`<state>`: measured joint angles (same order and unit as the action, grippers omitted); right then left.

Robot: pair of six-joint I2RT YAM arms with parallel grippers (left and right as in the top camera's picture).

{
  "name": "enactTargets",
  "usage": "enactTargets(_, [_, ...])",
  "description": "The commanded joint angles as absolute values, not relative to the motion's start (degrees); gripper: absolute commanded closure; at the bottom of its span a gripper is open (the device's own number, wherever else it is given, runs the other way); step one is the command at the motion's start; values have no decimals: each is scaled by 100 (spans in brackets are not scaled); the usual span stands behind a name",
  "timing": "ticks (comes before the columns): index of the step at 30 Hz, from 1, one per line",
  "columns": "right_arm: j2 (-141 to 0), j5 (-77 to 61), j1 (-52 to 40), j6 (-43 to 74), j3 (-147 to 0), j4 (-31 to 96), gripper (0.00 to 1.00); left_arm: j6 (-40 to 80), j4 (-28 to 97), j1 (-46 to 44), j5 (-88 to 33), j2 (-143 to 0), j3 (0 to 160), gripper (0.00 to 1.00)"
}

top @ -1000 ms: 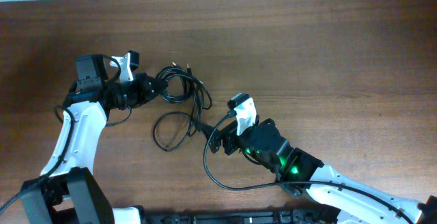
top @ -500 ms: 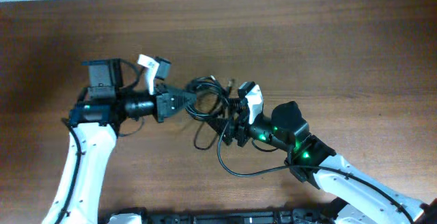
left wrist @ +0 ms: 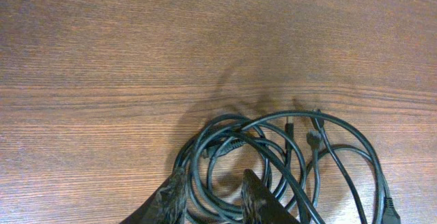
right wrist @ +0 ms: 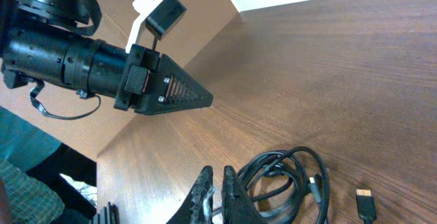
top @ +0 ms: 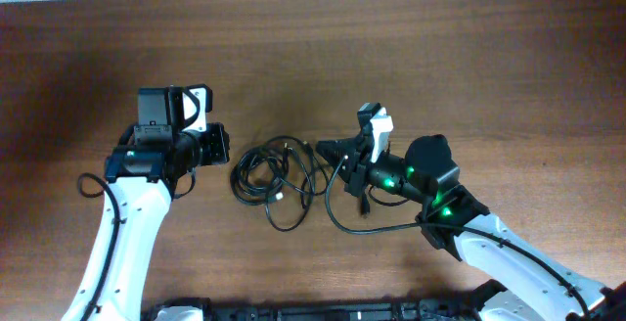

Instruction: Untangle cables

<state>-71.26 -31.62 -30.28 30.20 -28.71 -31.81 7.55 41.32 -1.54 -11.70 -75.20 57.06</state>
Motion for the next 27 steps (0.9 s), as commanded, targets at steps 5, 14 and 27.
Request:
enactTargets(5, [-7100,-3236,-3002,3052,-2906,-1553,54,1870,4222,-148,-2150,-7446,5780,59])
enactTargets(14, [-7100,-3236,-3002,3052,-2906,-1514,48,3822,3946,-899,-2211,-9334,5741,60])
enactTargets(27, [-7100,-2858,-3002,3052,-2906,-893,34,2405,4296,-895,-2519,-8860,7137,100])
